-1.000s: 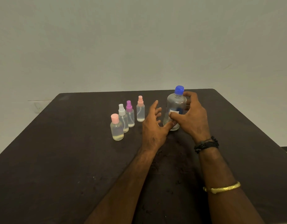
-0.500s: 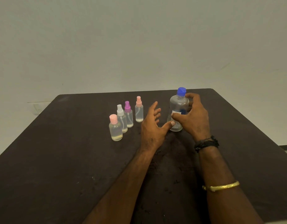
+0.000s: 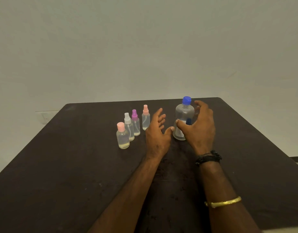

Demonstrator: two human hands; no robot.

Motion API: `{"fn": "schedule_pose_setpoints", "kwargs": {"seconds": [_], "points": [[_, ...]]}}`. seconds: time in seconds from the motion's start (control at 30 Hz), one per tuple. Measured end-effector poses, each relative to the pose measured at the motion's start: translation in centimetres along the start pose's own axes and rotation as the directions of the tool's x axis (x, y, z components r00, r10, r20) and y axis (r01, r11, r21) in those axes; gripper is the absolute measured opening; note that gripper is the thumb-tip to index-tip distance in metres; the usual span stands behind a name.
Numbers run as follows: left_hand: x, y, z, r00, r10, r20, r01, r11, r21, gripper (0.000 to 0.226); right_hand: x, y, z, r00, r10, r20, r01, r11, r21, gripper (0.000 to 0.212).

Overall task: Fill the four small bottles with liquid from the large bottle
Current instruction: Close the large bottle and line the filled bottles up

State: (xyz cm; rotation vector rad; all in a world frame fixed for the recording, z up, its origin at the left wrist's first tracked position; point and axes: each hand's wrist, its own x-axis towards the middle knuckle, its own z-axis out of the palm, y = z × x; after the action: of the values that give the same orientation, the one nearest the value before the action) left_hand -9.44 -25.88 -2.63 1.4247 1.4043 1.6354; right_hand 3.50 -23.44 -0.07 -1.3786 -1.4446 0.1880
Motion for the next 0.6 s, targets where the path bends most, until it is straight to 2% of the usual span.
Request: {"fn": "schedule_pose_setpoints", "kwargs": {"seconds": [0.13,0.27,0.37,0.47,0.53,0.6], "points": [[-0.2,0.8,-0.9,0.994,0.08,-0.08,-0.077,0.996,0.039,0.068,-0.4,-1.2,-0.2,0.99,-0.037,-0.137,0.037,0.999,-0.007,0.073],[-0.9,1.9,-2.1,0.954,0.199,-0.226,-0.184,0.979,0.087,0.055,-1.2,-2.8,0.1,0.968,-0.129,-0.216,0.163,0.976,0.146,0.054],[-1.2,2.5,-3.2,0.884,0.319,-0.341,-0.257,0.942,0.215,0.049,-1.9,-3.9,0.8,0.969,-0.171,-0.175,0.21,0.95,0.231,0.046],[-1.2,2.3,-4.3,0.808,0.41,-0.423,-0.267,0.895,0.359,0.051,-2.7,-4.8,1.9,0.972,-0.22,-0.086,0.234,0.946,0.223,0.044],[-1.2,1.9,-5.1,0.796,0.4,-0.453,-0.221,0.89,0.399,0.058,-3.2,-5.1,2.8,0.97,-0.241,-0.012,0.238,0.946,0.22,0.046],[-1.4,1.3,-5.9,0.822,0.342,-0.456,-0.154,0.904,0.399,0.07,-3.6,-5.4,3.7,0.967,-0.246,0.065,0.227,0.949,0.217,0.049]]}}
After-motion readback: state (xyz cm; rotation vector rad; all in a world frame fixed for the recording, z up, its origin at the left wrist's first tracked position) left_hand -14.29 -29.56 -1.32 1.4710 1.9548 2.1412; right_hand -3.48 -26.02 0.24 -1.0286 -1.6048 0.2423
